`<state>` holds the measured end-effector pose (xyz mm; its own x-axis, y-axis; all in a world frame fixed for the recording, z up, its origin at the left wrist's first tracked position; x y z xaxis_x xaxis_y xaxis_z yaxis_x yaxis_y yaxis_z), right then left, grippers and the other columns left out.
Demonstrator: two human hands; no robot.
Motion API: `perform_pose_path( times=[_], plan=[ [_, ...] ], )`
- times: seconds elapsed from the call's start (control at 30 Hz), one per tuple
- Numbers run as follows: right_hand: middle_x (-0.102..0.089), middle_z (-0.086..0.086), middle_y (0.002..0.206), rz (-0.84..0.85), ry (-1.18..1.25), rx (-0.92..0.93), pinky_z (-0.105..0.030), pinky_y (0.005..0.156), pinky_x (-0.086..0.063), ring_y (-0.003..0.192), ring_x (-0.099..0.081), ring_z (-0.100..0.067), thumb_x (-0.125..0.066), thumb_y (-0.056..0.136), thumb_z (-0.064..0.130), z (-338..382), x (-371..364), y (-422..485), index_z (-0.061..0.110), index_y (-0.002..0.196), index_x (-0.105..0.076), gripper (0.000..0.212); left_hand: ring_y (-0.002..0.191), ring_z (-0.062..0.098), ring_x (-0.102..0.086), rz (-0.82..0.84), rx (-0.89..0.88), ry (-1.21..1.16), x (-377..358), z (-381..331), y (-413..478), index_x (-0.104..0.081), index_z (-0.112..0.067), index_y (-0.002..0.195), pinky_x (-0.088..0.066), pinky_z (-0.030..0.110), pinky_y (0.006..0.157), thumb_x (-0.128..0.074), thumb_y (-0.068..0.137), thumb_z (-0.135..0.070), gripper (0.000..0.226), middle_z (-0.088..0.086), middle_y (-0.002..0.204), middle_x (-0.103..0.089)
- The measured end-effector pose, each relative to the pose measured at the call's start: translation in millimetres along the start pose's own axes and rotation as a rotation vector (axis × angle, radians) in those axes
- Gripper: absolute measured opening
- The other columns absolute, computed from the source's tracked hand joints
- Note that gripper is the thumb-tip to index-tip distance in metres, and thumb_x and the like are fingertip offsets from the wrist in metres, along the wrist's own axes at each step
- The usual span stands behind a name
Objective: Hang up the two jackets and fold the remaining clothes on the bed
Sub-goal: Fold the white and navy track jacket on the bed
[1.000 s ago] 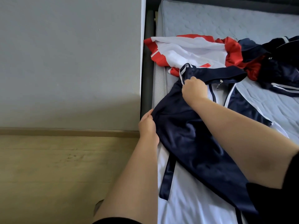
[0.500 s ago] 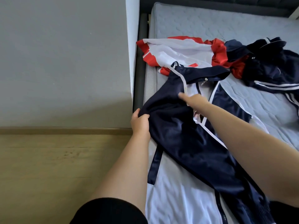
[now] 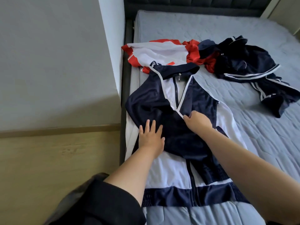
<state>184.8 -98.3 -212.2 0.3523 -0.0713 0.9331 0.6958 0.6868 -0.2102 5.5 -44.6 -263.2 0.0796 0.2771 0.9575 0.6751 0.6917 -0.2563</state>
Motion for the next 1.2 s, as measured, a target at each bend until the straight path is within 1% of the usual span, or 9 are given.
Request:
perform_pose_path(
  times=[0.17,0.33,0.47,0.6,0.83,0.9,1.0,1.1,1.2],
  plan=[
    [-0.052,-0.008,0.074,0.240,-0.004,0.044,-0.029,0.063,-0.036,0.078,-0.053,-0.026,-0.054,0.092,0.028,-21,-17,-28,0.004,0.073,-0.054,0.030,0.144,0.027,0.015,0.004,-0.030,-0.029,-4,-18,-18,-0.002,-0.027,0.151,0.006,0.050,0.114,-0.025,0.099,-0.046,0.060,0.005,0.159,0.006],
    [-0.050,-0.006,0.066,0.244,0.386,-0.059,-0.025,0.053,-0.037,0.062,-0.049,-0.019,-0.056,0.094,0.026,-39,4,-35,0.006,0.068,-0.052,0.033,0.145,0.026,0.013,0.004,-0.086,-0.010,-3,-32,-32,-0.001,-0.029,0.151,0.006,0.049,0.114,-0.023,0.099,-0.049,0.060,0.003,0.159,0.003],
    [-0.059,-0.011,0.090,0.022,-0.118,-0.048,-0.030,0.066,-0.037,0.083,-0.054,-0.030,-0.053,0.093,0.036,-55,32,-34,0.006,0.084,-0.053,0.031,0.145,0.026,0.015,0.062,-0.105,0.031,-11,-38,-38,-0.004,-0.029,0.151,0.007,0.048,0.114,-0.020,0.100,-0.047,0.056,0.002,0.159,0.006],
    [-0.050,-0.005,0.073,0.066,-0.130,-0.104,-0.030,0.060,-0.036,0.068,-0.048,-0.026,-0.050,0.090,0.051,-67,21,-43,0.009,0.072,-0.044,0.047,0.144,0.026,0.015,0.107,-0.101,0.073,-17,-38,-40,-0.002,-0.029,0.151,0.007,0.049,0.114,-0.020,0.100,-0.047,0.057,0.002,0.159,0.009],
    [-0.059,-0.011,0.097,-0.048,-0.195,-0.122,-0.031,0.064,-0.038,0.082,-0.054,-0.029,-0.052,0.093,0.035,-72,23,-62,0.003,0.100,-0.055,0.033,0.145,0.022,0.013,0.166,-0.117,0.007,-24,-34,-39,-0.002,-0.031,0.151,0.001,0.046,0.115,-0.029,0.100,-0.041,0.058,0.000,0.159,0.010],
    [-0.059,-0.014,0.101,0.082,-0.138,-0.130,-0.031,0.067,-0.039,0.083,-0.052,-0.029,-0.052,0.094,0.034,-66,18,-62,0.000,0.100,-0.055,0.034,0.145,0.022,0.011,0.184,-0.138,-0.050,-23,-33,-36,-0.007,-0.030,0.151,-0.001,0.045,0.115,-0.034,0.100,-0.032,0.058,-0.001,0.159,0.007],
    [-0.056,-0.013,0.080,0.303,-0.116,-0.087,-0.028,0.054,-0.037,0.064,-0.050,-0.025,-0.055,0.094,0.031,-46,17,-67,0.001,0.074,-0.050,0.036,0.146,0.019,-0.005,0.168,-0.110,-0.381,-9,-26,-29,-0.032,-0.023,0.146,-0.007,0.036,0.117,-0.038,0.095,-0.006,0.054,0.001,0.158,-0.014],
    [-0.047,-0.008,0.056,0.325,0.050,-0.009,-0.027,0.045,-0.035,0.048,-0.045,-0.019,-0.056,0.093,0.026,-9,27,-74,0.006,0.064,-0.045,0.037,0.133,0.020,-0.040,0.091,0.077,-0.919,13,-2,-25,-0.056,-0.009,0.129,-0.029,0.019,0.104,-0.041,0.091,0.006,0.043,0.009,0.140,-0.048],
    [-0.061,-0.019,0.089,0.633,0.940,-0.085,-0.027,0.049,-0.053,0.060,-0.068,-0.026,-0.051,0.097,0.021,38,4,-99,0.003,0.106,-0.052,0.020,0.108,0.023,-0.060,0.150,0.299,-1.330,17,25,-28,-0.055,-0.006,0.126,-0.043,0.024,0.081,-0.043,0.097,-0.006,0.032,0.013,0.121,-0.061]
  ],
)
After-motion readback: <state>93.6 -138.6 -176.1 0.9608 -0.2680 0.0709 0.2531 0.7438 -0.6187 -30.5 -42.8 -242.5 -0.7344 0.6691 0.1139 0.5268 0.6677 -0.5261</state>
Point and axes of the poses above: each hand's wrist, its own y-axis towards the middle knuckle, its own x-axis out of the back of the hand, z = x × y, the point moved 9 cm from there along y, towards the middle knuckle
